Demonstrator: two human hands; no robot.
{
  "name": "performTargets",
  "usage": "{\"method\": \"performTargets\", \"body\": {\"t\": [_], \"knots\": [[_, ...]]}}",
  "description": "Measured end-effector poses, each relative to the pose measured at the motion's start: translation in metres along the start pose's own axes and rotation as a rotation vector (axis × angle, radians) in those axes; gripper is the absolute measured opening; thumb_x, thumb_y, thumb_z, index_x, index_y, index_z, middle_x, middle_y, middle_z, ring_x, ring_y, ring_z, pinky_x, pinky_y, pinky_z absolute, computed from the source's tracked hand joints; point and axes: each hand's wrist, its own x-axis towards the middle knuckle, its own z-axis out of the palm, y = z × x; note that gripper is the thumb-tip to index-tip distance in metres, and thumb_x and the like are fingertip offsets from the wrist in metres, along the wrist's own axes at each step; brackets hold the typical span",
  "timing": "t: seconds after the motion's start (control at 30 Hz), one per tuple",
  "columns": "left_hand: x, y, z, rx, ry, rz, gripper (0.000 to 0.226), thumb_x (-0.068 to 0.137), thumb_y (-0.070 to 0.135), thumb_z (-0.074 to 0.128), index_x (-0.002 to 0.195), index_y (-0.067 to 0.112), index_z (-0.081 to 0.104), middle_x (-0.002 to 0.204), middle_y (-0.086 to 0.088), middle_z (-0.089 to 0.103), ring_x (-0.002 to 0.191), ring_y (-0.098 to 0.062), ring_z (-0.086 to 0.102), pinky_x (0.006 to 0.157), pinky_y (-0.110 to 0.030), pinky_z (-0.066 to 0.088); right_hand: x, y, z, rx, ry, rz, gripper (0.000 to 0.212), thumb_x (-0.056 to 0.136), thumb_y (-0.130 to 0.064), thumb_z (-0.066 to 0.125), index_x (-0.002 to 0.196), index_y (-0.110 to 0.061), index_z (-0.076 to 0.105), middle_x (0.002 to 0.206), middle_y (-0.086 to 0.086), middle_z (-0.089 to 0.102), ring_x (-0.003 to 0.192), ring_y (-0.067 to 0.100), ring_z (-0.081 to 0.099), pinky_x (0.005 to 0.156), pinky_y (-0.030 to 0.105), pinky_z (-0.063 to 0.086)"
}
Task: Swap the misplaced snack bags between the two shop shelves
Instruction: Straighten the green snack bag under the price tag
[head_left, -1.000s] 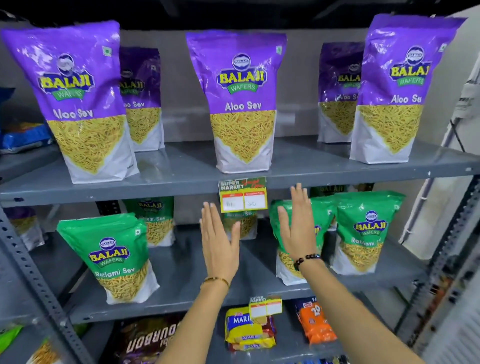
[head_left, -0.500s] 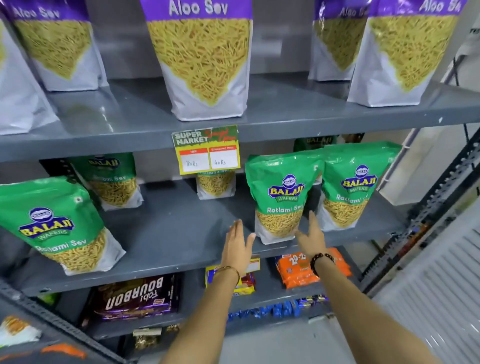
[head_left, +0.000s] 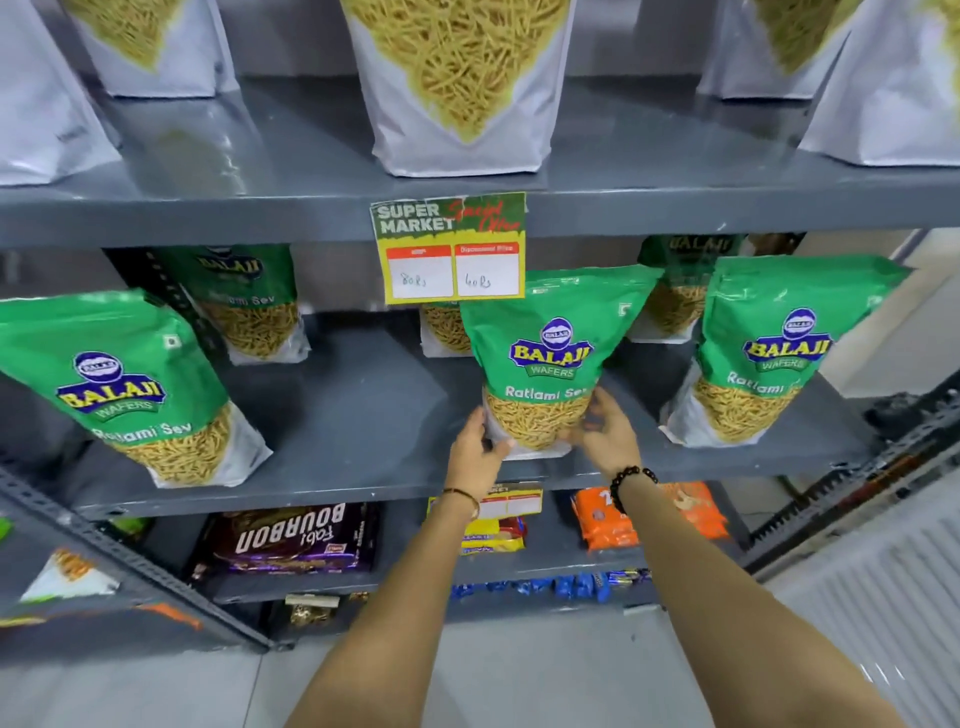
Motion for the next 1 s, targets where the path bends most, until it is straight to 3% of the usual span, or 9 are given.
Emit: {"method": "performTargets", "body": {"t": [0.07,0.17,0.3,0.37,0.5,0.57,0.63,0.73,1.0], "knots": [[0.001,-0.007,-0.018,-0.016,0.046,-0.006,0.061,0.079,-0.001,0.064,0.134,0.003,0.038,0.137,-0.015,0.050,0.124,-0.021,0.048,0.108,-0.037,0.038,0.001,0.000,0.017,-0.006,-0.035,0.004,0.072,0.072,0.001,0.071,0.136,-0.009,0.038,0.132,0.014,0.052,0.116,0.030,0.052,0.087,0.032,0.043],[-0.003,-0.012,-0.043,-0.038,0.123,-0.007,0.058,0.077,-0.005,0.065,0.129,0.004,0.042,0.131,-0.014,0.054,0.112,-0.015,0.049,0.098,-0.030,0.041,0.002,-0.002,0.041,-0.040,-0.105,0.004,0.067,0.072,0.001,0.070,0.131,-0.008,0.042,0.118,0.010,0.055,0.103,0.025,0.054,0.085,0.036,0.047],[-0.005,-0.020,-0.063,0.002,0.170,0.019,0.056,0.074,-0.002,0.069,0.124,0.004,0.046,0.127,-0.014,0.057,0.113,-0.020,0.052,0.093,-0.027,0.040,0.005,0.007,0.058,-0.149,-0.162,-0.008,0.058,0.066,-0.005,0.074,0.120,-0.011,0.053,0.110,0.009,0.058,0.103,0.030,0.058,0.093,0.045,0.050],[-0.007,-0.022,-0.067,0.044,0.156,0.009,0.055,0.074,0.002,0.070,0.124,0.004,0.047,0.128,-0.012,0.056,0.113,-0.017,0.049,0.093,-0.027,0.038,0.007,0.014,0.062,-0.185,-0.164,-0.023,0.058,0.063,-0.008,0.077,0.116,-0.015,0.055,0.115,0.010,0.059,0.104,0.028,0.058,0.092,0.041,0.049],[-0.005,-0.030,-0.067,0.099,0.089,-0.041,0.057,0.078,0.009,0.068,0.130,0.009,0.045,0.134,-0.010,0.054,0.119,-0.019,0.047,0.093,-0.026,0.036,0.003,0.017,0.066,-0.194,-0.243,-0.001,0.062,0.069,-0.004,0.075,0.124,-0.009,0.046,0.118,0.006,0.058,0.108,0.021,0.051,0.086,0.029,0.041],[-0.003,-0.034,-0.066,0.110,0.084,-0.065,0.058,0.079,0.013,0.068,0.131,0.011,0.043,0.136,-0.009,0.053,0.123,-0.023,0.047,0.102,-0.031,0.035,0.004,0.021,0.067,-0.192,-0.241,-0.002,0.062,0.071,-0.004,0.073,0.126,-0.008,0.045,0.123,0.009,0.058,0.109,0.020,0.050,0.086,0.028,0.040],[0.000,-0.038,-0.065,0.153,0.098,-0.070,0.054,0.079,0.016,0.067,0.128,0.012,0.045,0.134,-0.009,0.055,0.124,-0.027,0.048,0.113,-0.047,0.030,0.005,0.023,0.069,-0.187,-0.214,-0.009,0.061,0.073,-0.004,0.072,0.127,-0.007,0.045,0.126,0.012,0.058,0.113,0.024,0.052,0.088,0.029,0.040],[0.003,-0.047,-0.064,0.200,0.132,-0.068,0.047,0.081,0.013,0.065,0.124,0.013,0.048,0.129,-0.011,0.058,0.123,-0.033,0.048,0.111,-0.057,0.028,0.006,0.024,0.072,-0.191,-0.186,0.013,0.058,0.074,-0.004,0.071,0.125,-0.007,0.045,0.127,0.013,0.058,0.118,0.028,0.052,0.091,0.030,0.041],[-0.001,-0.046,-0.071,0.158,0.132,-0.078,0.045,0.082,0.007,0.064,0.124,0.007,0.048,0.130,-0.013,0.057,0.120,-0.028,0.050,0.099,-0.036,0.040,0.002,0.021,0.074,-0.220,-0.169,0.038,0.055,0.071,-0.011,0.076,0.119,-0.006,0.050,0.125,0.013,0.060,0.113,0.026,0.054,0.086,0.026,0.039]]}}
